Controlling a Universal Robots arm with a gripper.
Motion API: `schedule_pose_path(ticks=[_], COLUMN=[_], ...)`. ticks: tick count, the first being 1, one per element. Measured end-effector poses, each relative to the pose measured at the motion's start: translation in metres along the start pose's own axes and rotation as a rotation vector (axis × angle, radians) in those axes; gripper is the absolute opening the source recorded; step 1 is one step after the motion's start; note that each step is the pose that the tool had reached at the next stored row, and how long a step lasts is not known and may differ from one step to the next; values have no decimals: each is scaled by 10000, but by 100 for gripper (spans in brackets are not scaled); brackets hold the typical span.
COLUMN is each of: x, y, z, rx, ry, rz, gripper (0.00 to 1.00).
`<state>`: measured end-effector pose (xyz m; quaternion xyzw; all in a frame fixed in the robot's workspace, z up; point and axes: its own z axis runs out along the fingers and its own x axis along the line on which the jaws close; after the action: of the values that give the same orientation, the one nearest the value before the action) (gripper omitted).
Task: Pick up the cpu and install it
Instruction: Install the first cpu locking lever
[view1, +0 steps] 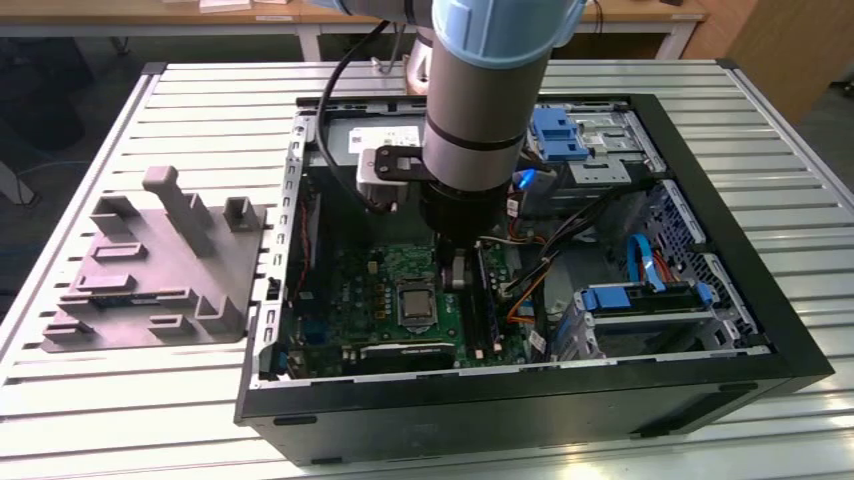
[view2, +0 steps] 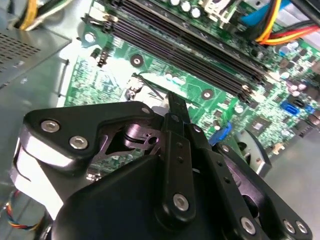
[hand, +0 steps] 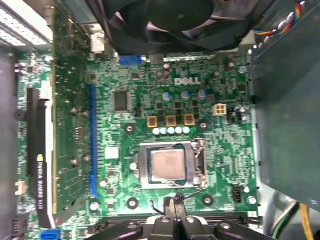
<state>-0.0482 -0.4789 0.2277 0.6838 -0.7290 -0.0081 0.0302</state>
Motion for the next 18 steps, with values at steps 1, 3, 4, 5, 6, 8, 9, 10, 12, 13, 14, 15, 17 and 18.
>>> schedule_pose_path(ticks=[1,3,4,5,6,8,9,10,12,13,14,15,17,18], x=[1,5,7,8,10,13,15,18,28,33,38,43,56,60], y=[0,0,0,0,0,-1,-2,-2,-4,-5,-6,-6,-8,-8], z=[1,8,12,18,27,49,58,69,90,98,105,113,124,130], rx=[6,15,17,20,22,25,27,28,31,33,34,36,39,41], ry=[84,201,236,269,294,326,339,348,357,366,379,392,415,426], rz=[0,-9,-21,-31,-43,-76,-96,-118,-162,-181,-196,-211,-253,-279], gripper=[11,11,11,11,11,11,11,11,11,11,11,11,11,11])
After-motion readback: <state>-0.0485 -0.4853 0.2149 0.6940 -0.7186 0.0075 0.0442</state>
